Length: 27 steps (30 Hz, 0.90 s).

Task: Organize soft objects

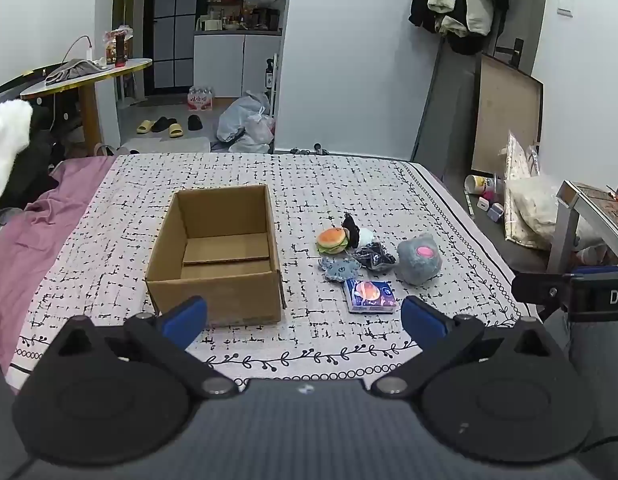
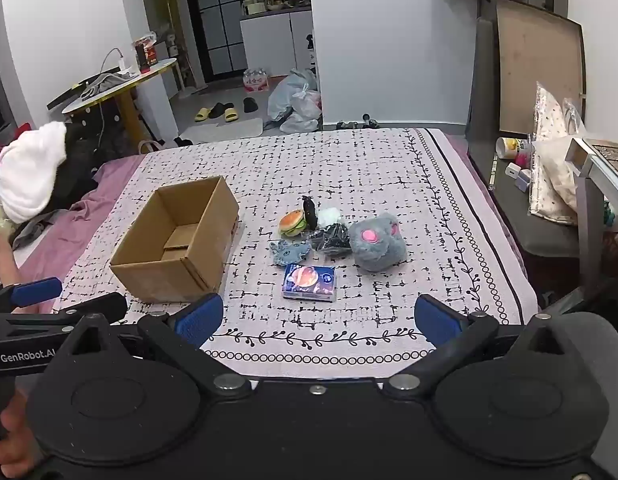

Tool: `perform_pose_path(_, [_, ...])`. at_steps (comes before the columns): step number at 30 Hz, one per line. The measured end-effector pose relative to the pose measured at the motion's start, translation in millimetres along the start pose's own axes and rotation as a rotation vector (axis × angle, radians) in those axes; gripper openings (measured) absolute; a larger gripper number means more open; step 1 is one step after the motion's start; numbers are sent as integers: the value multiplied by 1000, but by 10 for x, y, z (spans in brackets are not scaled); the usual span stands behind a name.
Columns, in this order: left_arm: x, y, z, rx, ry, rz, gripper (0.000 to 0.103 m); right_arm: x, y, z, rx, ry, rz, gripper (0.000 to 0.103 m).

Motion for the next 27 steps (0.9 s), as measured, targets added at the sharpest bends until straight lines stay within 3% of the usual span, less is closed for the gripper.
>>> perform_pose_path(27, [-61,-13,5,-3,25,3,103,-38,-17,-7,10,5,-8,103])
Point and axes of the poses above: each gripper's, at about its wrist camera, not at the fingertips, and x roughly the way its jaws point, y to its right, z to its underside, the point moved 1 cm from there along x, roughly the way its jaws point, and after that the axes turned 3 degrees about y, right-handed, at the moved point
